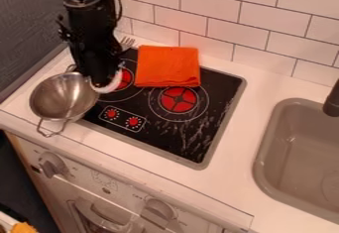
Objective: Put the white object at the bottom right burner
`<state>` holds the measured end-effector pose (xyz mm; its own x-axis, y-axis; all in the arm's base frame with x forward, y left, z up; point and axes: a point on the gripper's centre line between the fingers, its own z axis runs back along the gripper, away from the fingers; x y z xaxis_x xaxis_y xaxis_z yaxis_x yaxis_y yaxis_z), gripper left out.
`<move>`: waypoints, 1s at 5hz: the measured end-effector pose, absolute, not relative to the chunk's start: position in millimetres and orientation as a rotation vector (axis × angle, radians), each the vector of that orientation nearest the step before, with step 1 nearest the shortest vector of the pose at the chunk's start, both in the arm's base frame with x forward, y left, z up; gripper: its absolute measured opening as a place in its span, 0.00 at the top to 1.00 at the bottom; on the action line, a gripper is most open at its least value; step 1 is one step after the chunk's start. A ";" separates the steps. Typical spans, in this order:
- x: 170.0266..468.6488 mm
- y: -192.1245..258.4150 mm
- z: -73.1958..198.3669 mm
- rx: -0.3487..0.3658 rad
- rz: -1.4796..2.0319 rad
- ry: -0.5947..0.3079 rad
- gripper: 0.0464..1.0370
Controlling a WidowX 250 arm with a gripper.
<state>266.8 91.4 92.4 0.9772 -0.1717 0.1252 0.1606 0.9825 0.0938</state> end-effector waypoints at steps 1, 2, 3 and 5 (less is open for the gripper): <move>267.8 73.9 85.0 0.062 -0.224 -0.110 0.82; 270.8 51.3 52.9 -0.006 -0.318 -0.029 0.82; 275.2 30.7 34.1 -0.033 -0.426 0.016 0.82; 290.6 1.8 31.3 -0.029 -0.549 -0.011 0.82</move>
